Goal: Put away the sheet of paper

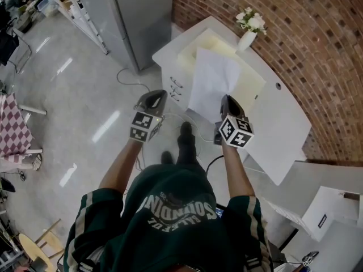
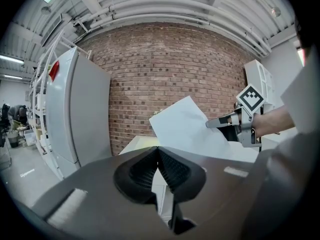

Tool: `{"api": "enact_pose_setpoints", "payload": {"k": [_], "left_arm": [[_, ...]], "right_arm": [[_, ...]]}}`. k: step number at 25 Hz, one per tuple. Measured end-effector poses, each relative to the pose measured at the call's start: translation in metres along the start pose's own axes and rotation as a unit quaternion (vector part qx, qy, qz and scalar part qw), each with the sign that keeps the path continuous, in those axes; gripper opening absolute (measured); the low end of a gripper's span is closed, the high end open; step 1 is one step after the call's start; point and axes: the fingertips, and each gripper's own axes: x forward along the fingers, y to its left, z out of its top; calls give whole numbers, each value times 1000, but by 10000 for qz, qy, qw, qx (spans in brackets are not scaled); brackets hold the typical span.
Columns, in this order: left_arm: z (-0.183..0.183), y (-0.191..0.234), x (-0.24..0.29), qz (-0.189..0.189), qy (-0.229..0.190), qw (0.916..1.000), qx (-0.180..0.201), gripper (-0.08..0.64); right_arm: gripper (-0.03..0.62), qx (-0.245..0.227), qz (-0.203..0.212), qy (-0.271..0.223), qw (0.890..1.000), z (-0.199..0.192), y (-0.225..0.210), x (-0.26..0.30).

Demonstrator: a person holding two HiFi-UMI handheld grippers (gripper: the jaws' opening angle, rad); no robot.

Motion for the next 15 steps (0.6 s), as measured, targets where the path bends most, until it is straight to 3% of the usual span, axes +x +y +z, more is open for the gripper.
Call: {"api": "enact_pose_setpoints", "payload": {"k": [15], "left_arm": [[42, 38, 121, -119, -14, 9999, 47, 11]], "right_arm": [[2, 85, -142, -4, 9999, 53, -69, 100]]}}
